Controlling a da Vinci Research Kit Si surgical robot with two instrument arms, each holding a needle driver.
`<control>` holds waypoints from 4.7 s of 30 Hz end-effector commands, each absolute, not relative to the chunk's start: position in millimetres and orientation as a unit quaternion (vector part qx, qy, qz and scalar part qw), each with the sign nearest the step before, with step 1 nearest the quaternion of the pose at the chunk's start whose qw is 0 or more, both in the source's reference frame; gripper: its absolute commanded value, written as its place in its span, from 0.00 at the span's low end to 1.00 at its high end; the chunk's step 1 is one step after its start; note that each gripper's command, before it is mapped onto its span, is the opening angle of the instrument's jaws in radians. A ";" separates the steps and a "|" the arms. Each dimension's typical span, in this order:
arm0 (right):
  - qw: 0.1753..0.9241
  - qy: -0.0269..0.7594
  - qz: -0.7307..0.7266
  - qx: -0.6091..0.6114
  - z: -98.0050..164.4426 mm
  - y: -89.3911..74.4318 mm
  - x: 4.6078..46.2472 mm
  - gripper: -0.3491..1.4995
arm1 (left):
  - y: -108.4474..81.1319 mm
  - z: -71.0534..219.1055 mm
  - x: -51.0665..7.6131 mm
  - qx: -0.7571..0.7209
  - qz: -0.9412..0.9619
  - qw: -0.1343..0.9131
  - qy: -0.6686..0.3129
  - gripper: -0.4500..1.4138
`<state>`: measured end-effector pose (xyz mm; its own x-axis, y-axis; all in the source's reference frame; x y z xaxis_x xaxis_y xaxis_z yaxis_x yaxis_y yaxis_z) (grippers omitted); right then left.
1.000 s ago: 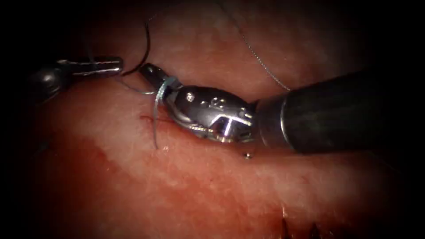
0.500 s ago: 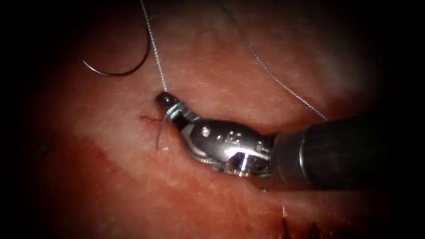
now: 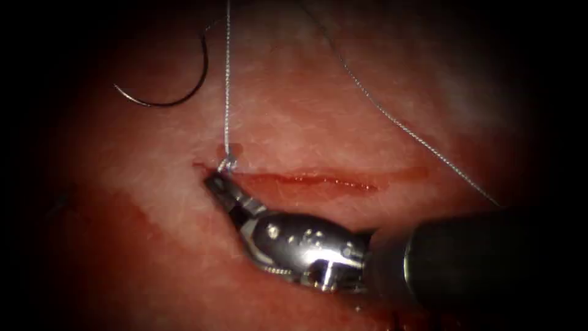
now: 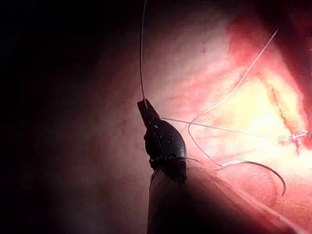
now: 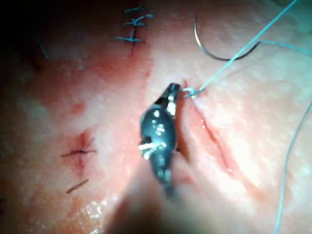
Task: Wound Closure
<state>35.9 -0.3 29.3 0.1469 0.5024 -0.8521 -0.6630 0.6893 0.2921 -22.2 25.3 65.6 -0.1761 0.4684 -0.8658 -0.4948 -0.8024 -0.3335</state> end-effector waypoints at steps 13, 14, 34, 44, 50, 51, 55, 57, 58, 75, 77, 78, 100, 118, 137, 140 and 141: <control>0.759 0.528 0.375 -0.068 29.3 -4.6 35.6 0.00 | 27.9 66.1 -22.1 -0.563 0.758 0.328 0.018 0.00; 0.760 0.529 0.372 -0.066 29.4 -4.9 35.7 0.00 | 28.2 66.0 -22.0 -0.562 0.759 0.327 0.019 0.00; 0.790 0.514 0.332 -0.036 31.6 -10.9 38.4 0.00 | 31.6 65.3 -21.3 -0.567 0.754 0.332 0.026 0.00; 0.793 0.513 0.327 -0.032 31.4 -11.1 38.7 0.00 | 31.6 65.4 -21.3 -0.567 0.753 0.332 0.027 0.00; 0.788 0.519 0.329 -0.031 30.8 -10.0 38.5 0.00 | 29.4 64.7 -21.8 -0.575 0.749 0.330 0.018 0.00; 0.787 0.520 0.330 -0.030 30.7 -9.8 38.5 0.00 | 28.9 64.5 -21.9 -0.578 0.747 0.330 0.013 0.00; 0.783 0.524 0.334 -0.025 30.0 -9.1 38.1 0.00 | 25.9 63.0 -22.2 -0.587 0.730 0.348 -0.027 0.00; 0.781 0.526 0.337 -0.022 29.7 -8.7 38.1 0.00 | 24.3 62.1 -22.3 -0.588 0.727 0.351 -0.044 0.00; 0.781 0.525 0.337 -0.022 29.6 -8.6 38.1 0.00 | 23.2 61.5 -22.3 -0.588 0.726 0.352 -0.054 0.00; 0.768 0.539 0.347 0.010 27.4 -7.7 38.1 0.83 | 7.6 51.0 -21.8 -0.620 0.701 0.334 -0.111 0.00; 0.766 0.543 0.343 0.018 26.9 -7.7 38.2 0.85 | 6.2 49.9 -21.8 -0.630 0.691 0.334 -0.117 0.00; 0.766 0.545 0.341 0.022 26.5 -7.6 38.2 0.86 | 5.6 49.4 -21.9 -0.633 0.688 0.334 -0.119 0.00; 0.753 0.578 0.297 0.103 28.9 3.5 40.6 0.16 | -10.3 42.8 -20.1 -0.694 0.619 0.325 -0.173 0.00; 0.671 0.673 0.270 0.154 32.4 10.7 40.6 0.15 | -13.5 50.9 -19.8 -0.691 0.615 0.342 -0.167 0.00; 0.611 0.730 0.146 0.270 29.8 13.2 37.6 0.13 | -11.0 63.7 -16.2 -0.606 0.707 0.339 -0.130 0.00; 0.623 0.722 0.110 0.280 29.9 13.3 37.3 0.13 | -10.0 64.5 -15.5 -0.603 0.710 0.342 -0.126 0.00; 0.626 0.719 0.091 0.289 29.9 13.3 37.3 0.13 | -9.3 65.2 -15.3 -0.600 0.712 0.343 -0.124 0.00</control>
